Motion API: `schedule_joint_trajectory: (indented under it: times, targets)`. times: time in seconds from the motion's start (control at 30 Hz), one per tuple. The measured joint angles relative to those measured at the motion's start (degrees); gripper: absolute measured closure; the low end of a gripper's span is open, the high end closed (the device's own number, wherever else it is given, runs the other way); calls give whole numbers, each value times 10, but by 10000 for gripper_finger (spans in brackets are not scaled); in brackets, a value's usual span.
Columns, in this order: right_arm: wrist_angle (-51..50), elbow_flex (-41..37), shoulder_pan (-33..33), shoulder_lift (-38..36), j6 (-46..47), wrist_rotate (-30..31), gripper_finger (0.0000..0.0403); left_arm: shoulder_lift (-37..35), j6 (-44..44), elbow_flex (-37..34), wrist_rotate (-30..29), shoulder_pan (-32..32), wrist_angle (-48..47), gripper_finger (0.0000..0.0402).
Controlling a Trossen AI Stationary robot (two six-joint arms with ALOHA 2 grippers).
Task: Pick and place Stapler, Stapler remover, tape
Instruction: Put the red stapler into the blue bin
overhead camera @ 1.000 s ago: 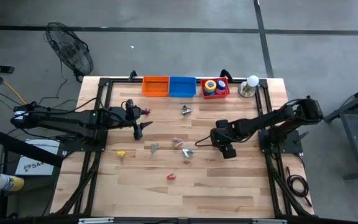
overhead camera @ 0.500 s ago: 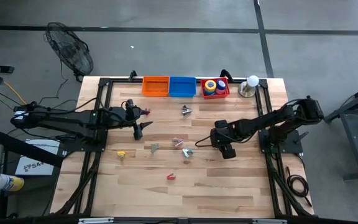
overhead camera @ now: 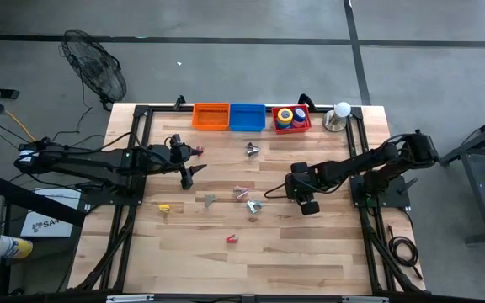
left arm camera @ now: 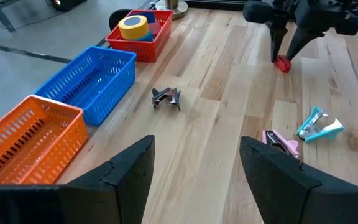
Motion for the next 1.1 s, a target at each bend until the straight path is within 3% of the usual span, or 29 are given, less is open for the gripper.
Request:
schedule_joint_trajectory:
  times: [0.23, 0.43, 0.8, 1.1]
  targets:
    - [4, 0, 0, 0, 7, -5, 333, 0, 0, 0, 0, 0, 0, 169]
    - [45, 0, -1, 0, 91, -6, 361, 0, 0, 0, 0, 0, 0, 170]
    - [85, 48, -21, 0, 141, 29, 368, 0, 0, 0, 0, 0, 0, 169]
    - [75, 57, -48, 0, 143, -32, 396, 0, 0, 0, 1, 0, 0, 169]
